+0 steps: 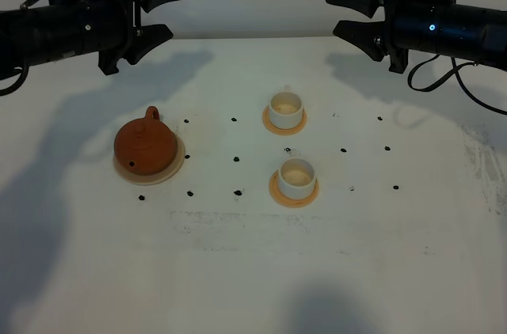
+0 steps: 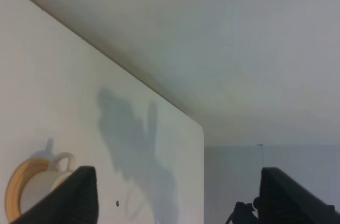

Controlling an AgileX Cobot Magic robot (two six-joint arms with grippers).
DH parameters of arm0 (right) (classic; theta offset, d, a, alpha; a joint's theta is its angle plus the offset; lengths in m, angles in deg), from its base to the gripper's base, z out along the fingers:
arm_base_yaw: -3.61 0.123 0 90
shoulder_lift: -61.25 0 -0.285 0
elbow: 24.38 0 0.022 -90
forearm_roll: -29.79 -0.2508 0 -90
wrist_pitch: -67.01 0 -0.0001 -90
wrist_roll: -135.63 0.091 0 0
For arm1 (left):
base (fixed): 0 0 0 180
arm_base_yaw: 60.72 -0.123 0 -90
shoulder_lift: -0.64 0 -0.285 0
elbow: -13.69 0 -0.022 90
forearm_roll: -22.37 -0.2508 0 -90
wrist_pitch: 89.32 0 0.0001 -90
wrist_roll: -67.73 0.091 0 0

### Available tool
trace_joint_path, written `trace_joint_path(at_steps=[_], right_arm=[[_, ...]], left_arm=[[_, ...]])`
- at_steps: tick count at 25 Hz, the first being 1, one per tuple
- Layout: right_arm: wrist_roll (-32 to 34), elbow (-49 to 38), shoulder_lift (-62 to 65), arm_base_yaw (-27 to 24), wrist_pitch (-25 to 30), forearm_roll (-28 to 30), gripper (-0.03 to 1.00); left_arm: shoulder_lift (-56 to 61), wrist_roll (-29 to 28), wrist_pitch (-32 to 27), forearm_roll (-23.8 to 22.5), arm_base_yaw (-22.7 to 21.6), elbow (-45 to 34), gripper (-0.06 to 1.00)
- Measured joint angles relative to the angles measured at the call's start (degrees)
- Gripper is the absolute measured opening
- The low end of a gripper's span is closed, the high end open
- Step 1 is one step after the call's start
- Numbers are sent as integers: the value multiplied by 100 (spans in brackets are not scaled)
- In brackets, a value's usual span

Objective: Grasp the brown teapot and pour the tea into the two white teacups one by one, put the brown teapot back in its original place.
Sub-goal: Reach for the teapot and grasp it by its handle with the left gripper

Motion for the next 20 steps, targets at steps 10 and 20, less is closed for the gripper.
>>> trace_joint_path(at_steps=[10, 20], right_arm=[[0, 0, 0, 0, 0, 0, 51], [-1024, 0, 0, 0, 0, 49, 51]], left_arm=[[0, 0, 0, 0, -10, 0, 64], [190, 1660, 82, -207, -10, 0, 60]])
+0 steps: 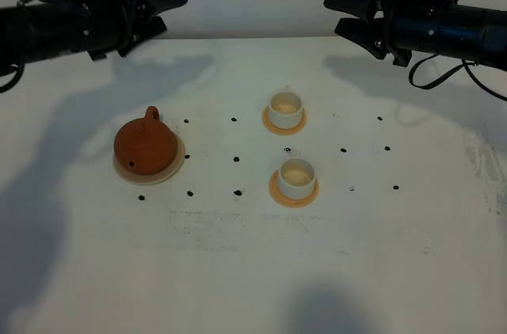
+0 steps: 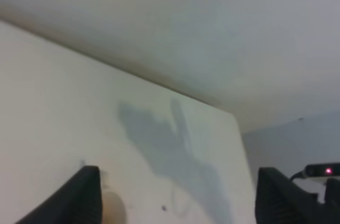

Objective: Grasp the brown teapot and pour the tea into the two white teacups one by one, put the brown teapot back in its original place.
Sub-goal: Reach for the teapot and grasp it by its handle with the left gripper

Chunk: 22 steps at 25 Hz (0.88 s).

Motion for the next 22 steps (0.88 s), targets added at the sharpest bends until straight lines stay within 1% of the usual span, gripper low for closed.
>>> trace_joint_path(at_steps=[2, 3, 5, 8, 10, 11, 13, 16, 19, 21, 22], right_arm=[[-127, 0, 20, 0, 0, 47, 51], [-184, 0, 53, 0, -27, 112, 51], [-221, 0, 193, 0, -234, 351, 50], [-188, 89, 613, 0, -700, 1024, 49], [-10, 155, 925, 0, -955, 1578, 49], [110, 177, 1100, 0, -1057, 1820, 49], [369, 177, 1417, 0, -1236, 2488, 49], [958, 177, 1851, 0, -1372, 3635, 49], [1793, 177, 2206, 0, -1347, 4905, 49], [2452, 177, 2425, 0, -1225, 5821, 49], [2772, 177, 2531, 0, -1117, 6191, 49]], left_arm=[[220, 394, 201, -170, 0, 0, 58], [369, 575, 345, -337, 0, 0, 57], [676, 761, 571, -841, 0, 0, 56], [1163, 777, 753, -1725, 0, 0, 55], [1437, 583, 754, -2348, 0, 0, 55], [1576, 406, 754, -2718, 0, 0, 55], [1829, -16, 742, -3492, 0, 0, 55], [2192, -888, 722, -4984, 0, 0, 55], [2543, -1876, 601, -6415, 0, 0, 55], [2714, -2564, 465, -7223, 0, 0, 55], [2780, -2885, 408, -7618, 0, 0, 55]])
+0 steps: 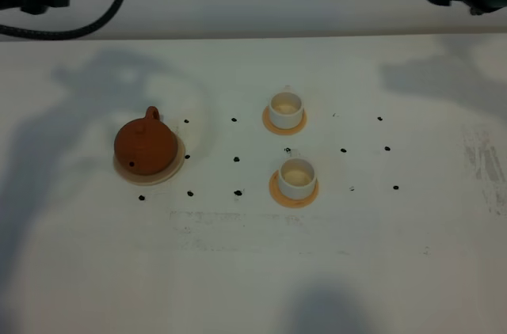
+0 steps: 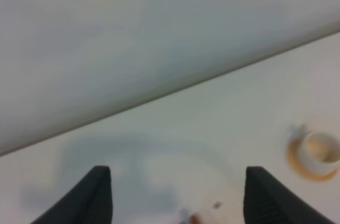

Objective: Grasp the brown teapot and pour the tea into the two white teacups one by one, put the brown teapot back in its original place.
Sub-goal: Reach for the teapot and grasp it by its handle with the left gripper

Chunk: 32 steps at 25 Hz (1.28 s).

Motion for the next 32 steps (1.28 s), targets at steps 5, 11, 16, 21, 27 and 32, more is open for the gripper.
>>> trace_joint_path(at_steps=[5, 11, 16, 21, 27, 32], right_arm=[[1090, 0, 588, 0, 911, 1836, 49], [1505, 0, 1674, 0, 2004, 2723, 47], [1609, 0, 2649, 0, 2549, 2957, 45], [1620, -29, 3593, 0, 2725, 2962, 44], [1662, -677, 4953, 0, 2749, 2963, 44], [1762, -1559, 6052, 0, 2756, 2963, 44]], left_arm=[[89, -1254, -375, -1393, 0, 0, 55], [94, -1831, -603, -1692, 20, 0, 55], [118, -2118, -895, -1718, 165, 0, 55], [145, -2319, -1004, -1756, 171, -20, 55], [98, -2436, -765, -1760, 176, -265, 55], [-248, -2452, -712, -1768, 176, -292, 55]])
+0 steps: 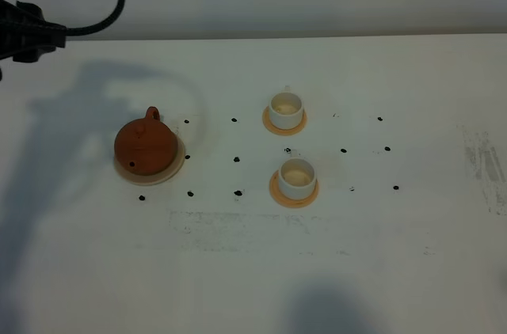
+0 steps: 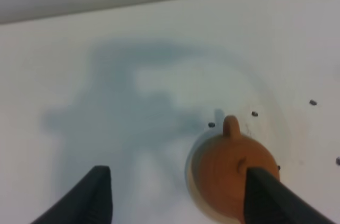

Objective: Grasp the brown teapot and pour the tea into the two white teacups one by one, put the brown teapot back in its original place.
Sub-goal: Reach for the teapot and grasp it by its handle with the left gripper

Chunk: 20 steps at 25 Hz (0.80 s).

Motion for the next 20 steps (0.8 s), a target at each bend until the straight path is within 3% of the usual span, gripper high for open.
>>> trace_joint_path(at_steps=[9, 20], right_arm=[[34, -1803, 1676, 0, 8, -49, 44], [-208, -3290, 2880, 0, -789, -47, 44]], left_arm=[[-875, -170, 490, -101, 0, 0, 55], [-1054, -290, 983, -113, 102, 0, 55]])
